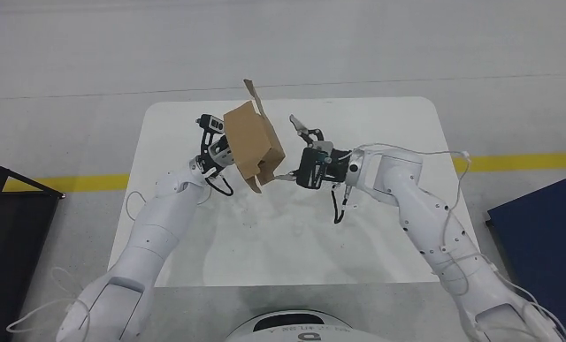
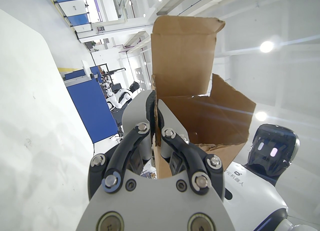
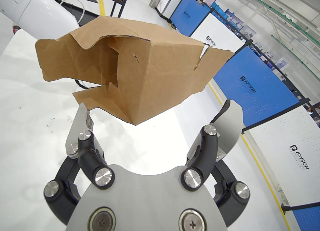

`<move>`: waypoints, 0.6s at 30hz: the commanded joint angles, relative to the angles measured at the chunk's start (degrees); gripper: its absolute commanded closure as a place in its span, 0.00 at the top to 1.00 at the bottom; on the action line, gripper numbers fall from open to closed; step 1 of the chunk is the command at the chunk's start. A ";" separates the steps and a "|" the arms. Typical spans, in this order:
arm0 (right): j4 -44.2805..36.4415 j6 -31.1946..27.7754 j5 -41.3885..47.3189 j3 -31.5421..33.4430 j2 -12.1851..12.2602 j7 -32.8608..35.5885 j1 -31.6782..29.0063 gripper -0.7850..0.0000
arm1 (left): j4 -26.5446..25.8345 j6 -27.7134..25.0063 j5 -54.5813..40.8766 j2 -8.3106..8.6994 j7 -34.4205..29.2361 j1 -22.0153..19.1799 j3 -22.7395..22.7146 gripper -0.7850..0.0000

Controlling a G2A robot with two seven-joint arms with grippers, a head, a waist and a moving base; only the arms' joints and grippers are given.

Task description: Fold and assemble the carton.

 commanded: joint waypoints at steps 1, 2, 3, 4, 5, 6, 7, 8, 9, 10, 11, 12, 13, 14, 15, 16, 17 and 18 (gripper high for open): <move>-0.08 -0.39 -0.26 -0.31 0.01 0.53 0.14 1.00 | 0.03 0.13 0.01 -0.05 -0.13 0.02 -0.15 0.00; -0.10 -0.52 -0.40 -0.37 0.03 0.71 0.18 1.00 | 0.05 0.18 0.04 -0.08 -0.18 0.01 -0.24 0.00; -0.16 -0.74 -0.68 -0.40 0.07 0.87 0.20 1.00 | 0.07 0.24 0.07 -0.10 -0.23 -0.02 -0.35 0.00; -0.26 -0.95 -1.09 -0.36 0.14 0.94 0.20 1.00 | 0.11 0.31 0.10 -0.11 -0.31 -0.05 -0.45 0.00; -0.36 -1.05 -1.55 -0.28 0.21 0.98 0.15 1.00 | 0.13 0.37 0.14 -0.13 -0.36 -0.05 -0.54 0.00; -0.37 -1.06 -1.96 -0.19 0.28 1.17 0.04 1.00 | 0.14 0.41 0.18 -0.16 -0.41 -0.05 -0.61 0.00; -0.40 -0.76 -2.17 -0.09 0.32 1.50 -0.11 1.00 | 0.15 0.43 0.23 -0.20 -0.43 -0.05 -0.66 0.00; -0.47 -0.66 -2.15 -0.11 0.34 1.69 -0.24 1.00 | 0.13 0.49 0.34 -0.24 -0.49 -0.08 -0.65 0.00; -0.55 -0.59 -2.10 -0.15 0.35 1.82 -0.28 1.00 | 0.13 0.50 0.40 -0.29 -0.50 -0.10 -0.65 0.00; -0.62 -0.59 -2.09 -0.28 0.34 1.95 -0.28 1.00 | 0.10 0.52 0.47 -0.34 -0.52 -0.12 -0.63 0.00; -0.70 -0.83 -2.11 -0.50 0.34 2.00 -0.23 1.00 | 0.08 0.54 0.56 -0.39 -0.54 -0.14 -0.61 0.00; -0.65 -1.08 -2.10 -0.66 0.34 2.02 -0.12 1.00 | 0.10 0.52 0.60 -0.45 -0.52 -0.15 -0.60 0.00; -0.57 -1.15 -2.08 -0.75 0.34 2.04 -0.02 1.00 | 0.10 0.56 0.70 -0.50 -0.55 -0.18 -0.58 0.00; -0.56 -1.51 -2.37 -0.94 0.35 2.19 0.13 1.00 | 0.14 0.58 0.75 -0.53 -0.58 -0.21 -0.61 0.00; -0.53 -1.93 -2.55 -1.10 0.38 2.11 0.26 1.00 | 0.19 0.61 0.77 -0.56 -0.60 -0.26 -0.69 0.00; -0.42 -2.07 -2.57 -1.11 0.40 1.91 0.34 1.00 | 0.27 0.63 0.76 -0.57 -0.63 -0.31 -0.80 0.00; -0.28 -1.92 -2.60 -1.03 0.43 1.87 0.34 1.00 | 0.34 0.65 0.74 -0.59 -0.65 -0.33 -0.89 0.00; -0.25 -1.42 -2.58 -0.90 0.44 1.96 0.27 1.00 | 0.35 0.62 0.86 -0.61 -0.62 -0.35 -0.95 0.00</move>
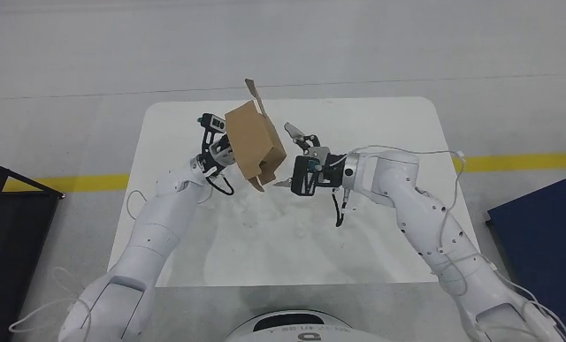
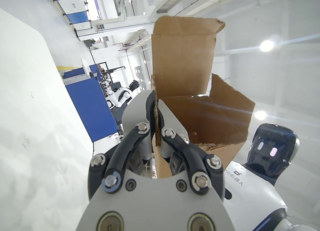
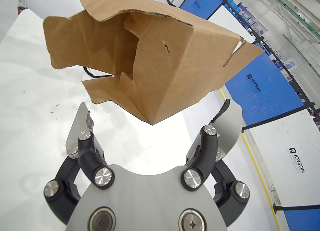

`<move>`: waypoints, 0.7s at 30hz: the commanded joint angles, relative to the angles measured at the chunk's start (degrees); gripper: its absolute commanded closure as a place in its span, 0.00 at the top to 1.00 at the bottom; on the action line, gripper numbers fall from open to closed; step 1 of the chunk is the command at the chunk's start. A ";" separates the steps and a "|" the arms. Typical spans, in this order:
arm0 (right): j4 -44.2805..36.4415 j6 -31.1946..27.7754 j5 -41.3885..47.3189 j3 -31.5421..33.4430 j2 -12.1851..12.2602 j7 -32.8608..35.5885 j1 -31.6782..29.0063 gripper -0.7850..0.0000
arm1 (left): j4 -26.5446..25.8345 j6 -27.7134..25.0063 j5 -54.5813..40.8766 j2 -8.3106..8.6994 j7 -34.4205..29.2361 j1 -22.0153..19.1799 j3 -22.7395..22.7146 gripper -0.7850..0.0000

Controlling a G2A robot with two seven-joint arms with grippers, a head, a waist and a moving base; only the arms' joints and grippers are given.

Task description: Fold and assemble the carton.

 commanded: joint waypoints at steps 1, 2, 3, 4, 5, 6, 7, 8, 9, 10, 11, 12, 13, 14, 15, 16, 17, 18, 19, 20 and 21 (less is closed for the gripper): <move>0.15 0.95 0.37 0.19 -0.01 0.19 -0.21 1.00 | 0.06 -0.01 0.23 -0.05 0.01 0.02 -0.05 0.00; 0.14 1.29 0.75 0.14 -0.04 0.40 -0.23 1.00 | 0.13 0.04 0.42 -0.11 -0.04 0.04 0.07 0.00; 0.09 1.44 1.10 -0.01 -0.09 0.53 -0.19 1.00 | 0.21 0.05 0.42 -0.19 -0.05 0.05 0.17 0.00; 0.16 1.37 1.80 -0.19 -0.15 0.36 -0.14 1.00 | 0.26 0.07 0.51 -0.26 -0.07 0.05 0.30 0.00; 0.36 1.19 2.61 -0.32 -0.21 0.04 -0.02 1.00 | 0.30 0.07 0.78 -0.34 -0.07 0.03 0.48 0.00; 0.61 1.13 3.21 -0.39 -0.26 -0.03 0.15 1.00 | 0.33 -0.02 1.05 -0.41 0.02 0.02 0.63 0.00; 0.86 1.21 4.03 -0.42 -0.32 -0.08 0.27 1.00 | 0.40 -0.11 1.38 -0.47 0.11 0.01 0.78 0.00; 1.11 1.35 4.82 -0.43 -0.38 0.04 0.42 1.00 | 0.47 -0.18 1.67 -0.53 0.18 0.01 0.94 0.00; 1.28 1.59 5.41 -0.46 -0.44 0.41 0.55 1.00 | 0.52 -0.16 1.76 -0.61 0.16 0.06 1.12 0.00; 1.29 1.64 6.13 -0.56 -0.51 0.57 0.65 1.00 | 0.58 -0.01 1.82 -0.70 0.01 0.13 1.36 0.00; 1.28 1.43 6.90 -0.65 -0.56 0.46 0.77 1.00 | 0.61 -0.01 2.36 -0.77 0.01 0.12 1.67 0.00; 1.33 1.21 7.48 -0.66 -0.58 0.41 0.88 1.00 | 0.61 -0.09 2.80 -0.85 0.09 0.16 1.97 0.00; 1.35 1.11 7.87 -0.62 -0.59 0.42 0.97 1.00 | 0.72 -0.17 2.66 -0.95 0.17 0.27 2.13 0.00; 1.40 1.28 8.17 -0.53 -0.60 0.55 0.98 1.00 | 0.84 -0.23 2.71 -1.03 0.23 0.28 2.30 0.00; 1.41 1.56 8.47 -0.45 -0.60 0.80 0.94 1.00 | 1.04 -0.32 2.88 -1.10 0.32 0.27 2.47 0.00; 1.36 1.78 8.75 -0.41 -0.61 1.11 0.89 1.00 | 1.23 -0.43 3.04 -1.17 0.43 0.22 2.62 0.00; 1.29 2.00 8.95 -0.38 -0.62 1.39 0.86 1.00 | 1.35 -0.41 3.07 -1.23 0.41 0.15 2.75 0.00; 1.27 2.33 8.95 -0.36 -0.63 1.83 0.88 1.00 | 1.46 -0.38 3.03 -1.28 0.39 0.07 2.80 0.00; 1.28 2.80 8.69 -0.44 -0.66 2.56 0.94 1.00 | 1.50 -0.33 2.84 -1.32 0.33 0.00 2.80 0.00; 1.36 3.29 8.36 -0.67 -0.71 3.34 1.01 1.00 | 1.40 -0.05 2.02 -1.39 0.05 0.04 2.72 0.00; 1.56 3.70 8.04 -0.97 -0.77 4.17 1.17 1.00 | 1.41 0.34 1.15 -1.44 -0.34 0.05 2.55 0.00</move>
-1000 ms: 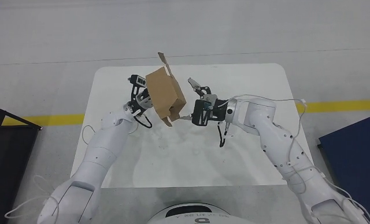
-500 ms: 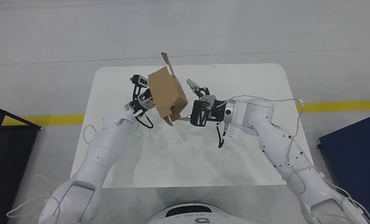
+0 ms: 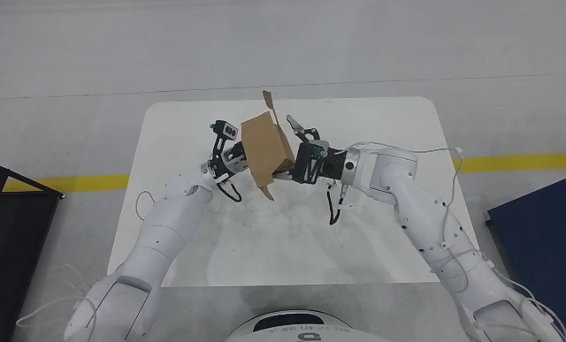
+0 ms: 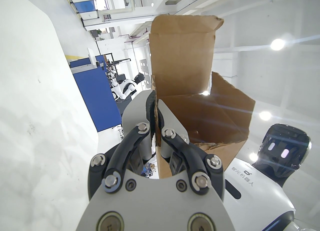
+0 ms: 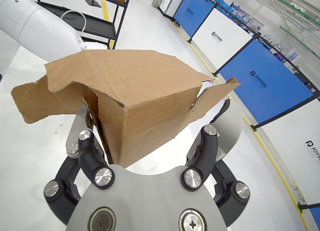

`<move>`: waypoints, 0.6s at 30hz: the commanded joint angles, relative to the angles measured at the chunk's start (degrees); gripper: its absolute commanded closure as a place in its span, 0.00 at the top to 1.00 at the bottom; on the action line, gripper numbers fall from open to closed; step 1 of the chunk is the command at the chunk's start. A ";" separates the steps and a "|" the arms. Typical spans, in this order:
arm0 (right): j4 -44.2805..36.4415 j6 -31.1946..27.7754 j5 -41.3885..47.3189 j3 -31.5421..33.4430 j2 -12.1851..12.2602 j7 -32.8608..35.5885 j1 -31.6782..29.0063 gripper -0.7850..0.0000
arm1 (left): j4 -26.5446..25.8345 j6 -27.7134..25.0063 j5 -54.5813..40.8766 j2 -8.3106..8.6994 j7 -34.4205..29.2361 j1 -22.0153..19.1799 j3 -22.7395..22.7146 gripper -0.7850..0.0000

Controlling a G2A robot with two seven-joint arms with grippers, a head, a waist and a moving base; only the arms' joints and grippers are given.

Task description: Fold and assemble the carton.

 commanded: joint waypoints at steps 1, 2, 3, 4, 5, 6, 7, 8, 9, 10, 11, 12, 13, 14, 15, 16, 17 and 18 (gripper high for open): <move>0.38 1.08 -1.00 -0.53 -0.12 2.03 0.39 1.00 | 0.03 0.73 -1.51 -0.06 -0.71 0.00 -0.36 0.00; 0.39 1.27 -1.29 -1.00 -0.21 2.77 0.61 1.00 | 0.11 1.25 -2.54 -0.11 -1.24 0.08 -0.57 0.00; 0.50 1.45 -1.34 -1.29 -0.28 3.20 0.82 1.00 | 0.35 1.77 -3.45 -0.15 -1.75 0.09 -0.82 0.00; 0.54 1.78 -1.57 -1.45 -0.34 3.67 1.02 1.00 | 0.56 2.08 -3.51 -0.16 -2.07 -0.02 -0.96 0.00; 0.50 2.29 -1.67 -1.57 -0.39 3.93 1.08 1.00 | 0.74 2.17 -3.26 -0.17 -2.16 -0.07 -1.01 0.00; 0.44 2.87 -1.68 -1.59 -0.43 3.98 1.08 1.00 | 0.86 2.24 -3.18 -0.22 -2.23 -0.02 -1.01 0.00; 0.39 3.41 -1.74 -1.56 -0.46 3.96 1.05 1.00 | 0.89 2.31 -3.07 -0.29 -2.29 0.05 -0.95 0.00; 0.31 3.97 -1.81 -1.48 -0.48 3.93 0.96 1.00 | 0.92 2.40 -2.99 -0.36 -2.39 0.12 -0.86 0.00; 0.22 4.64 -1.97 -1.35 -0.48 3.96 0.83 1.00 | 0.96 2.46 -3.03 -0.43 -2.45 0.16 -0.84 0.00; 0.10 5.21 -2.20 -1.28 -0.48 4.12 0.67 1.00 | 1.04 2.55 -3.10 -0.50 -2.53 0.20 -0.82 0.00; -0.02 5.38 -2.30 -1.26 -0.48 4.16 0.55 1.00 | 1.14 2.71 -3.44 -0.59 -2.70 0.23 -0.86 0.00; -0.06 5.22 -2.42 -1.22 -0.45 4.17 0.48 1.00 | 1.29 2.78 -3.63 -0.64 -2.77 0.19 -0.97 0.00; -0.14 4.78 -2.42 -1.11 -0.40 4.05 0.41 1.00 | 1.44 2.92 -3.72 -0.67 -2.91 0.13 -1.09 0.00; -0.26 3.95 -1.95 -0.82 -0.32 3.36 0.29 1.00 | 1.61 2.94 -3.75 -0.68 -2.92 0.03 -1.29 0.00; -0.36 2.96 -1.28 -0.10 -0.16 2.19 0.11 1.00 | 1.80 2.94 -3.88 -0.68 -2.93 -0.02 -1.54 0.00; -0.47 1.73 -0.47 0.88 0.06 0.43 -0.23 1.00 | 1.94 2.98 -4.08 -0.68 -2.97 -0.07 -1.83 0.00; -0.65 0.13 -0.22 1.89 0.36 -1.37 -0.63 1.00 | 2.05 3.05 -4.15 -0.67 -3.04 -0.11 -2.10 0.00; -0.93 -1.56 -0.70 2.83 0.69 -2.92 -1.09 1.00 | 2.15 3.09 -4.15 -0.65 -3.07 -0.12 -2.35 0.00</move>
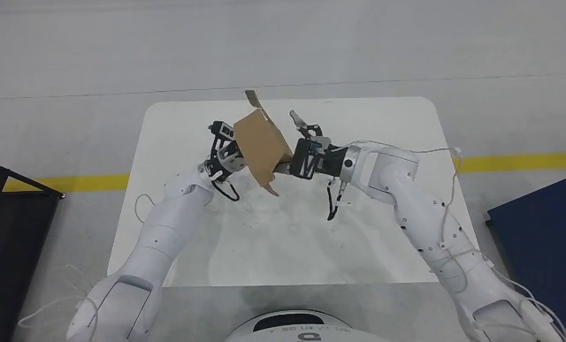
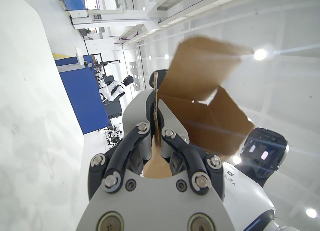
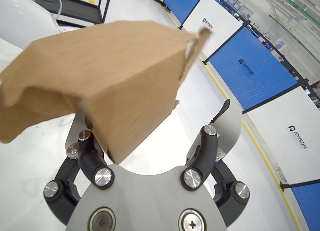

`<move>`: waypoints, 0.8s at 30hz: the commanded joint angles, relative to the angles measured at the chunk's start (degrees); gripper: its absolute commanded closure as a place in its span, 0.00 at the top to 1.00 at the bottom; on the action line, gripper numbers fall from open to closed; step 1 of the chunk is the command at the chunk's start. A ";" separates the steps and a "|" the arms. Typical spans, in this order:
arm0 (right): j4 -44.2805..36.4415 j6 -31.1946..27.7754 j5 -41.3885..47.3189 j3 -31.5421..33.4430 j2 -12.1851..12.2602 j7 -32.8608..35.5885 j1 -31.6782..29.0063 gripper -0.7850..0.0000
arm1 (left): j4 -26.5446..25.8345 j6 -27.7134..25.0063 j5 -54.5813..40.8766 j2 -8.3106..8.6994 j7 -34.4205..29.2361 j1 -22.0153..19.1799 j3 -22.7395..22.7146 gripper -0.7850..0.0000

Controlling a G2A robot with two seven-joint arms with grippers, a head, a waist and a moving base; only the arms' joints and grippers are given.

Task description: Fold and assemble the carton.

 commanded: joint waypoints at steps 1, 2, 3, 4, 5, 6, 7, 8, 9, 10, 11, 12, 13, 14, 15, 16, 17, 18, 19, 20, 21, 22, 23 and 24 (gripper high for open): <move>-0.56 -2.99 -1.11 1.79 0.62 -2.90 -0.91 1.00 | 0.16 0.14 -0.08 0.02 -0.14 0.01 -0.45 0.00; -1.19 -4.48 -2.30 2.29 0.92 -4.12 -1.38 1.00 | 0.18 0.24 -0.03 0.01 -0.23 0.02 -0.58 0.00; -1.66 -5.76 -3.20 2.77 1.19 -5.52 -1.86 1.00 | 0.23 0.27 0.07 -0.02 -0.26 0.06 -0.64 0.00; -1.97 -6.43 -3.88 3.32 1.42 -6.79 -2.27 1.00 | 0.28 0.29 0.13 -0.08 -0.28 0.08 -0.66 0.00; -2.39 -6.85 -4.27 3.75 1.60 -8.27 -2.63 1.00 | 0.33 0.33 0.36 -0.13 -0.32 0.08 -0.61 0.00; -2.74 -6.85 -4.30 4.09 1.72 -9.93 -3.00 1.00 | 0.33 0.30 0.79 -0.18 -0.29 0.04 -0.51 0.00; -3.02 -6.80 -4.30 4.22 1.79 -11.40 -3.32 1.00 | 0.34 0.20 1.45 -0.22 -0.19 -0.01 -0.38 0.00; -3.30 -6.51 -4.66 4.23 1.84 -12.34 -3.46 1.00 | 0.32 0.09 1.91 -0.27 -0.08 -0.03 -0.26 0.00; -3.53 -5.76 -4.61 4.15 1.83 -13.45 -3.62 1.00 | 0.33 -0.04 2.04 -0.34 0.04 0.01 -0.20 0.00; -3.49 -4.85 -3.76 3.92 1.73 -15.00 -3.82 1.00 | 0.32 -0.06 2.35 -0.38 0.07 -0.02 -0.12 0.00; -3.39 -4.38 -3.40 3.53 1.65 -16.16 -3.74 1.00 | 0.32 -0.12 2.66 -0.40 0.13 -0.05 -0.08 0.00; -3.21 -3.82 -3.54 3.12 1.57 -16.62 -3.51 1.00 | 0.35 -0.18 2.78 -0.43 0.19 -0.03 -0.10 0.00; -3.11 -3.13 -3.74 2.54 1.45 -16.86 -3.27 1.00 | 0.37 -0.18 2.90 -0.45 0.19 -0.03 -0.10 0.00; -2.99 -2.49 -3.82 1.87 1.32 -17.08 -3.04 1.00 | 0.39 -0.18 3.03 -0.47 0.18 -0.03 -0.12 0.00; -2.79 -1.90 -3.89 1.29 1.19 -17.20 -2.75 1.00 | 0.42 -0.25 3.18 -0.48 0.26 -0.02 -0.15 0.00; -2.52 -1.29 -3.58 0.80 1.05 -17.49 -2.51 1.00 | 0.40 -0.27 3.42 -0.49 0.28 0.01 -0.14 0.00; -2.19 -0.76 -3.03 0.37 0.91 -17.83 -2.30 1.00 | 0.34 -0.28 3.61 -0.50 0.28 0.05 -0.12 0.00; -1.89 -0.28 -2.80 -0.04 0.79 -17.77 -2.00 1.00 | 0.30 -0.34 3.84 -0.51 0.35 0.10 -0.11 0.00; -1.61 0.18 -2.76 -0.51 0.67 -17.42 -1.69 1.00 | 0.19 -0.36 4.11 -0.52 0.37 0.14 -0.06 0.00; -1.29 0.71 -2.89 -0.97 0.54 -16.73 -1.36 1.00 | 0.14 -0.41 4.30 -0.53 0.42 0.19 -0.03 0.00; -0.87 1.55 -3.64 -1.40 0.43 -15.22 -0.96 1.00 | 0.08 -0.43 4.42 -0.55 0.43 0.23 0.00 0.00; -0.61 2.84 -4.92 -1.92 0.30 -13.02 -0.54 1.00 | -0.03 -0.36 4.56 -0.57 0.36 0.24 0.07 0.00; -0.54 3.58 -5.46 -2.73 0.12 -11.65 -0.22 1.00 | -0.10 -0.32 4.63 -0.58 0.33 0.27 0.08 0.00; -0.25 4.71 -6.08 -3.24 -0.05 -10.16 0.17 1.00 | -0.09 -0.22 4.72 -0.59 0.23 0.28 0.11 0.00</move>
